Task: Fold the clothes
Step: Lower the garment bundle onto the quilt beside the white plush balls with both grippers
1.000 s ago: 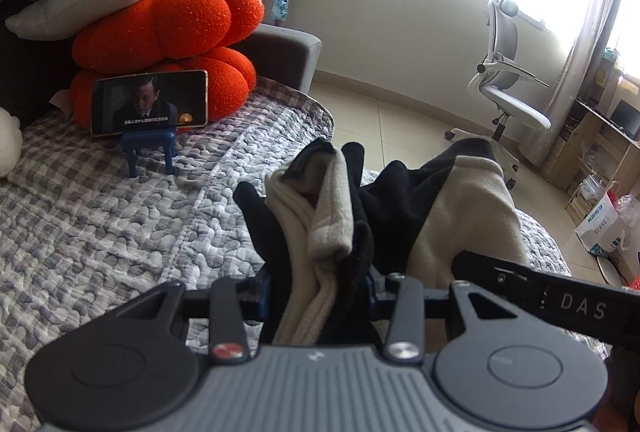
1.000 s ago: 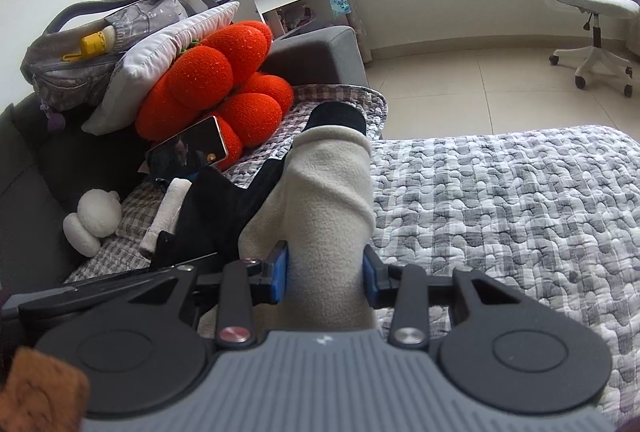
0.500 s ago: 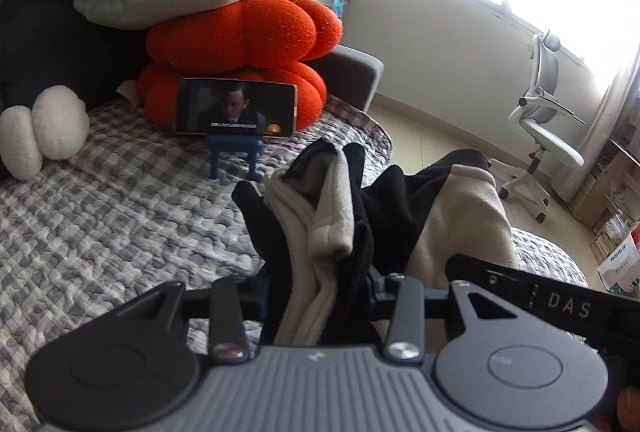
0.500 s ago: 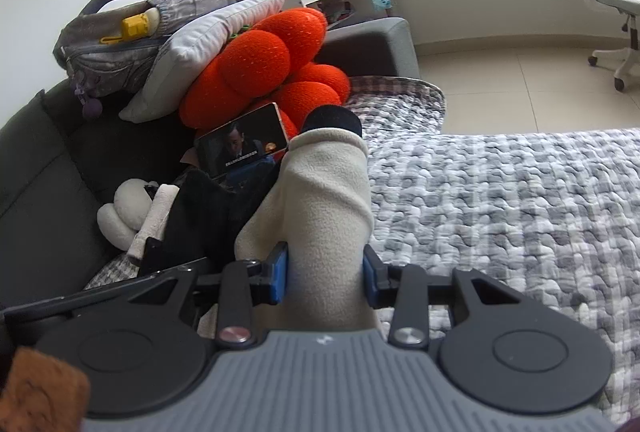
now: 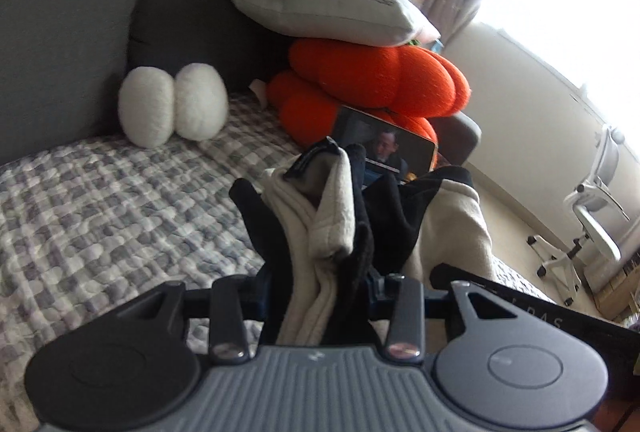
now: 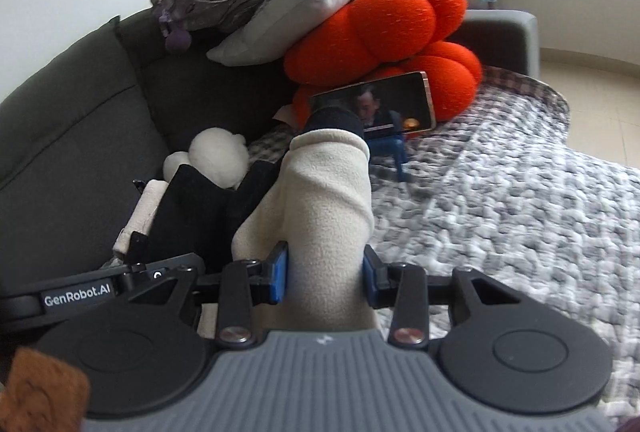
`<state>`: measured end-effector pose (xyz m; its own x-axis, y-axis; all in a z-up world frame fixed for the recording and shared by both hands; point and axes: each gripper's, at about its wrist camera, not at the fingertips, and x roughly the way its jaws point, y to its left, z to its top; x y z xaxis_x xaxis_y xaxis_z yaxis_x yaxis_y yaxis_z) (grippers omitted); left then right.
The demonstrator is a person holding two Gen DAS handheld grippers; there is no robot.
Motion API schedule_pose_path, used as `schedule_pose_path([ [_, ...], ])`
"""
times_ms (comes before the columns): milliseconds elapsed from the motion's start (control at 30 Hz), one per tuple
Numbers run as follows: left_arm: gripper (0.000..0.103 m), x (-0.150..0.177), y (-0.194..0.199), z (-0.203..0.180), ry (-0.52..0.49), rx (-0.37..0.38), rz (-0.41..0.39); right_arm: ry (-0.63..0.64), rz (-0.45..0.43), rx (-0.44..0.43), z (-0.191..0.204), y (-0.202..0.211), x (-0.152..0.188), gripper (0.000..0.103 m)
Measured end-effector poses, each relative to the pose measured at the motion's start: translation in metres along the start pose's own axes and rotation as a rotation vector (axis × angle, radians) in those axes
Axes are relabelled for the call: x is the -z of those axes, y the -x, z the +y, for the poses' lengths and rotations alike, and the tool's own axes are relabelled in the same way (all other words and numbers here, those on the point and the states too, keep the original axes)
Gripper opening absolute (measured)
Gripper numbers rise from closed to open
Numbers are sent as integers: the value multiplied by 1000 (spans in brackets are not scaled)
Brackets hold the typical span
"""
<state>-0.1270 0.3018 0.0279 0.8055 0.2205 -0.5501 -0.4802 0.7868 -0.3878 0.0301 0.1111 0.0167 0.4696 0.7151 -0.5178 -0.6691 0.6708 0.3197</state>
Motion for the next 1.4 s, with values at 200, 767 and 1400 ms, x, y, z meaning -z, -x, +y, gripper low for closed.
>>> schedule_pose_path([
  [200,41,-8,19,62,156,-100,-39,85,72,-130,46,-49,-5,40],
  [767,41,6,19,180,563,-202,-130,433,271,-436,176,-192,-45,40],
  [1400,49,16,-6,219,638,-189,-130,397,294,-386,163,-265,-25,52],
])
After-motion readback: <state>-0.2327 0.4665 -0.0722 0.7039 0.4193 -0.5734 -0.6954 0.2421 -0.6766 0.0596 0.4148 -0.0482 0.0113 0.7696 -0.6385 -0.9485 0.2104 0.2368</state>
